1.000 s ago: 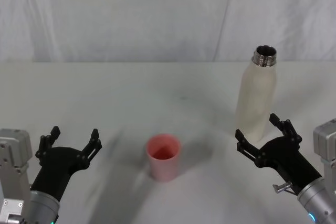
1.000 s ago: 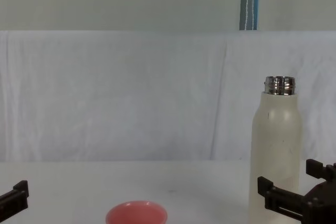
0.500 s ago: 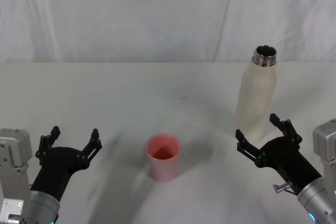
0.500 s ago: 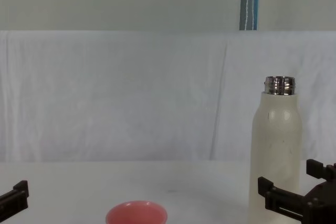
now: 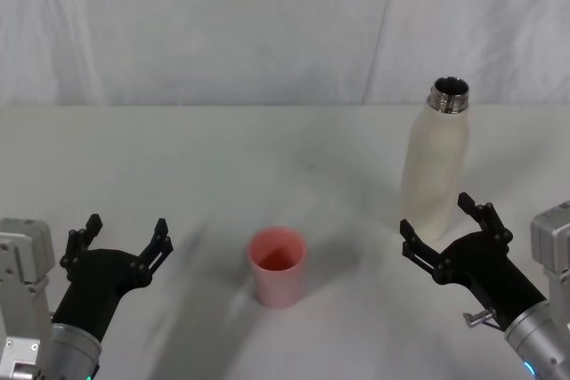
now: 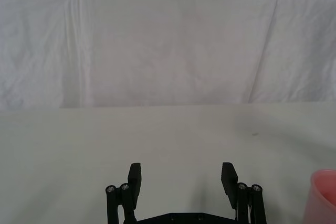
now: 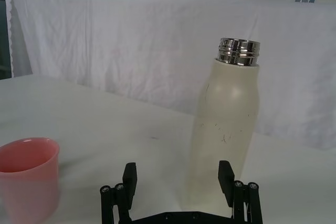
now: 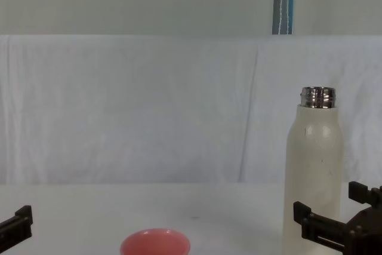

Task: Grasp the thermos with one hand and pour water into the cup lid.

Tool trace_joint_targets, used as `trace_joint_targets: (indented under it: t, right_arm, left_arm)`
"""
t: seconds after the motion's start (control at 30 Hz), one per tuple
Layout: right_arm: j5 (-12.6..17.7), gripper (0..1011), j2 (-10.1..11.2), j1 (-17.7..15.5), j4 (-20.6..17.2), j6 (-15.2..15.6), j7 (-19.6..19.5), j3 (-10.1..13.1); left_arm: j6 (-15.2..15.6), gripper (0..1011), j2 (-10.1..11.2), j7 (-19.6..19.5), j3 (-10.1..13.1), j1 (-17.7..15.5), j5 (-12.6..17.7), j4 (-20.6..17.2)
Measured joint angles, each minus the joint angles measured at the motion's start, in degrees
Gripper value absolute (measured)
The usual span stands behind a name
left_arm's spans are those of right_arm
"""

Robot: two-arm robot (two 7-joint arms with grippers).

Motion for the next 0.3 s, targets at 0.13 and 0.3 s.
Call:
trace_joint_targets:
  t: [0.13,0.3]
  right_arm:
    - [0.0,1000,0.0,0.0,0.0,0.0,0.0,0.0]
    - [0.0,1000,0.0,0.0,0.0,0.0,0.0,0.0]
  left_arm:
    - [0.0,1001,0.0,0.0,0.0,0.0,0.0,0.0]
    - [0.0,1001,0.0,0.0,0.0,0.0,0.0,0.0]
